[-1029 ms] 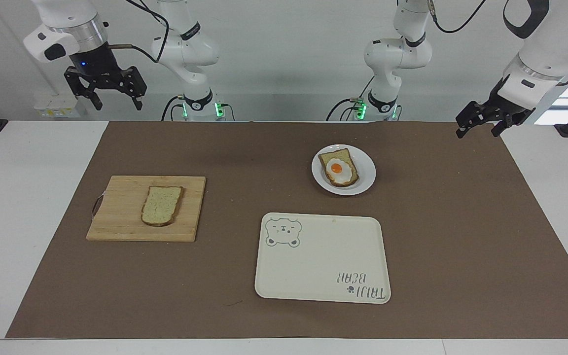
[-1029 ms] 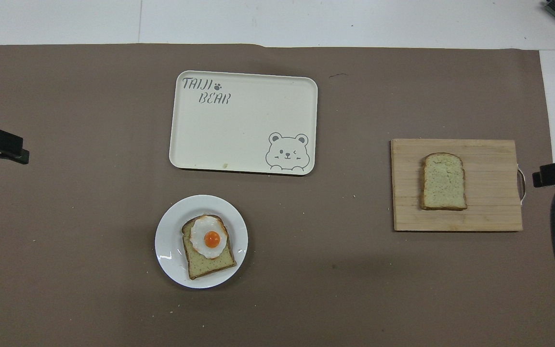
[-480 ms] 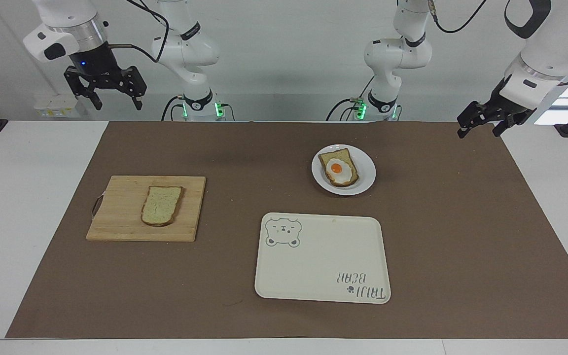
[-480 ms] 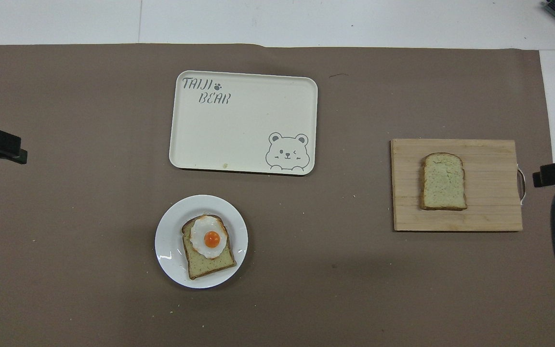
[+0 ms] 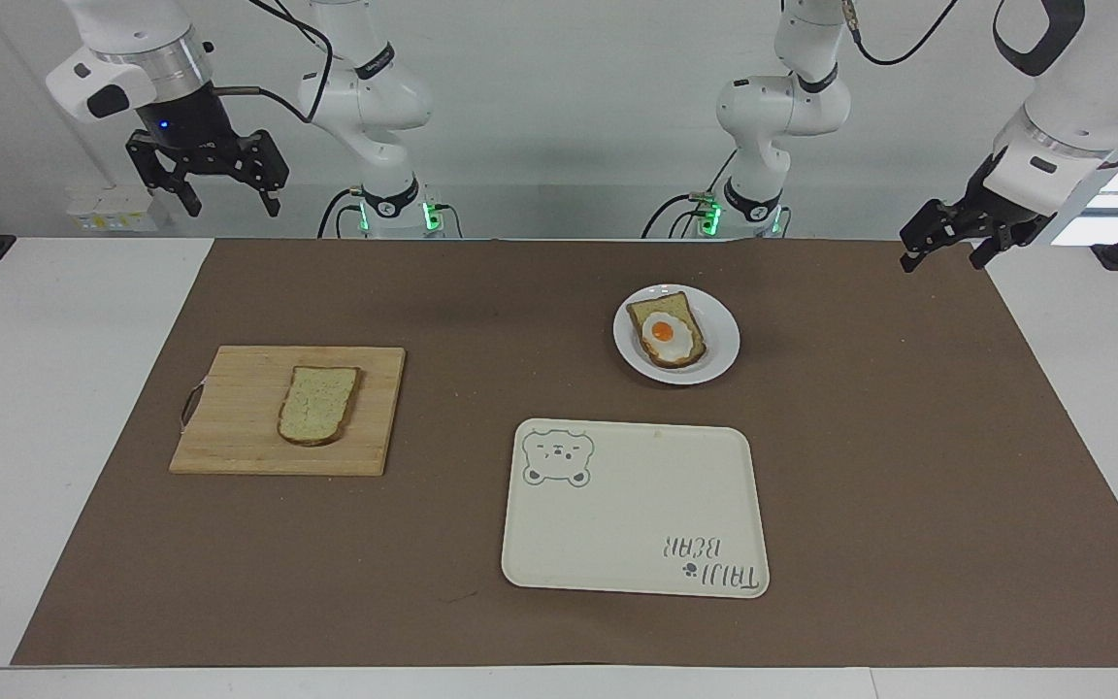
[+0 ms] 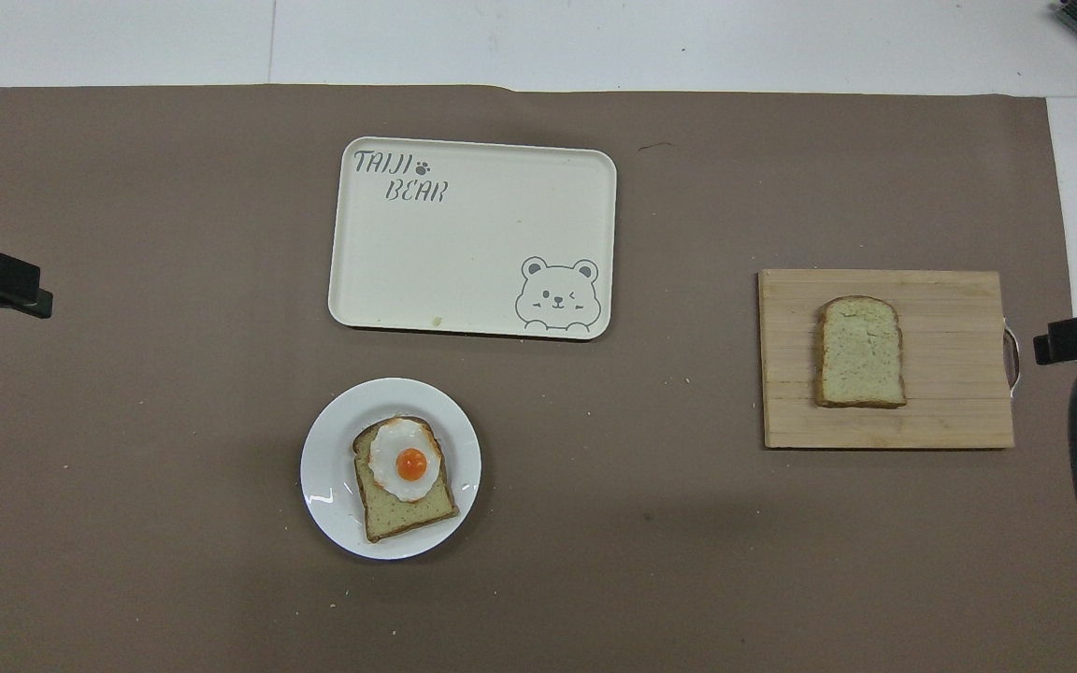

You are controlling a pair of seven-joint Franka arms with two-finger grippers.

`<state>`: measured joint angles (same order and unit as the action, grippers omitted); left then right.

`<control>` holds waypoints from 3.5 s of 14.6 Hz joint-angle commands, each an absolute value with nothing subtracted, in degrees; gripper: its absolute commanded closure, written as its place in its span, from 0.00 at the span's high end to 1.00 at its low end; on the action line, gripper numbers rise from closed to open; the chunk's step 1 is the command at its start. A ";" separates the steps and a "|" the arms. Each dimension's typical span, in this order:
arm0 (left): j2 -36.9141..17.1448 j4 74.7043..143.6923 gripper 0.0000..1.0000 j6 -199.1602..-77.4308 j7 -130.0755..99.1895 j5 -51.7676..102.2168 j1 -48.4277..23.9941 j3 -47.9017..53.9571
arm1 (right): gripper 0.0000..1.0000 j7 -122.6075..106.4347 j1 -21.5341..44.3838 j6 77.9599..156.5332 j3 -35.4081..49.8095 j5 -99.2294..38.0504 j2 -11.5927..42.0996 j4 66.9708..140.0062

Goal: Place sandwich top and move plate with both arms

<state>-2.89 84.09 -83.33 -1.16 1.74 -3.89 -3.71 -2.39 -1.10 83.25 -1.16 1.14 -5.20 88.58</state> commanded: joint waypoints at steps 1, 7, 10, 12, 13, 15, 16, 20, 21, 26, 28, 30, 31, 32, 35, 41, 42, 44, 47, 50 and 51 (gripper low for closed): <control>-1.93 84.55 1.00 -82.79 -1.23 2.46 -2.81 -3.08 | 1.00 -1.67 -2.20 83.49 -1.06 0.70 -6.68 90.44; -1.93 84.55 1.00 -82.79 -1.23 2.46 -2.81 -3.08 | 1.00 -1.93 -3.34 86.29 -1.14 0.62 -7.12 93.69; -1.93 84.55 1.00 -82.79 -1.23 2.46 -2.81 -3.16 | 1.00 -1.93 -3.34 89.73 -1.14 0.62 -6.77 96.32; -1.93 84.55 1.00 -82.79 -1.23 2.46 -2.81 -3.16 | 1.00 -2.02 -3.43 92.19 -1.14 0.53 -6.68 98.60; -1.93 84.55 1.00 -82.79 -1.23 2.46 -2.81 -3.16 | 1.00 -2.28 -3.51 93.07 -1.06 0.44 -6.51 99.57; -1.93 84.55 1.00 -82.88 -1.23 2.46 -2.81 -3.16 | 1.00 -2.90 -3.69 96.49 -1.14 0.26 -6.42 102.46; -1.93 84.55 1.00 -82.79 -1.23 2.46 -2.81 -3.08 | 1.00 -3.42 -4.13 97.98 -1.14 0.26 -6.07 104.13; -1.93 84.55 1.00 -82.79 -1.23 2.46 -2.81 -3.16 | 1.00 -5.27 -5.36 105.18 -1.06 0.00 -3.26 109.32; -1.93 84.55 1.00 -82.79 -1.23 2.46 -2.81 -3.16 | 1.00 -5.27 -5.80 106.68 -1.05 -0.09 -2.12 110.03; -1.93 84.55 1.00 -82.88 -1.23 2.46 -2.81 -3.16 | 1.00 -5.36 -7.11 112.47 -1.06 -1.67 1.14 114.50; -1.93 84.55 1.00 -82.79 -1.23 2.46 -2.81 -3.16 | 1.00 -5.27 -7.38 117.49 -1.05 -1.67 1.23 118.20; -1.93 84.55 1.00 -82.79 -1.23 2.46 -2.81 -3.08 | 1.00 -5.80 -7.73 118.91 -1.05 -2.02 3.50 118.48; -1.93 84.55 1.00 -82.79 -1.23 2.46 -2.81 -3.08 | 1.00 -8.06 -7.82 120.66 -1.05 -3.50 4.82 118.48; -1.93 84.55 1.00 -82.79 -1.23 2.46 -2.81 -3.16 | 1.00 -10.44 -7.82 122.33 -1.05 -4.39 5.88 118.39; -1.93 84.55 1.00 -82.79 -1.23 2.46 -2.81 -3.16 | 1.00 -12.48 -7.82 126.29 -1.05 -6.50 8.43 118.39; -1.93 84.55 1.00 -82.88 -1.23 2.46 -2.81 -3.16 | 1.00 -16.70 -8.88 128.14 -1.05 -10.46 12.48 118.48; -1.93 84.55 1.00 -82.79 -1.23 2.46 -2.81 -3.08 | 1.00 -16.70 -8.88 128.32 -1.05 -10.46 12.92 118.48; -1.93 84.55 1.00 -82.88 -1.23 2.46 -2.81 -3.16 | 1.00 -16.61 -8.79 128.41 -1.05 -10.55 13.27 118.48; -1.93 84.55 1.00 -82.79 -1.23 2.46 -2.81 -3.16 | 1.00 -16.61 -8.70 128.32 -1.05 -10.55 13.27 118.48; -1.93 84.55 1.00 -82.79 -1.23 2.46 -2.81 -3.16 | 0.69 -16.08 -8.79 128.41 -1.05 -11.77 13.10 118.92; -1.93 84.55 1.00 -82.88 -1.23 2.46 -2.81 -3.16 | 0.63 -16.08 -8.70 128.41 -1.05 -12.13 13.10 118.92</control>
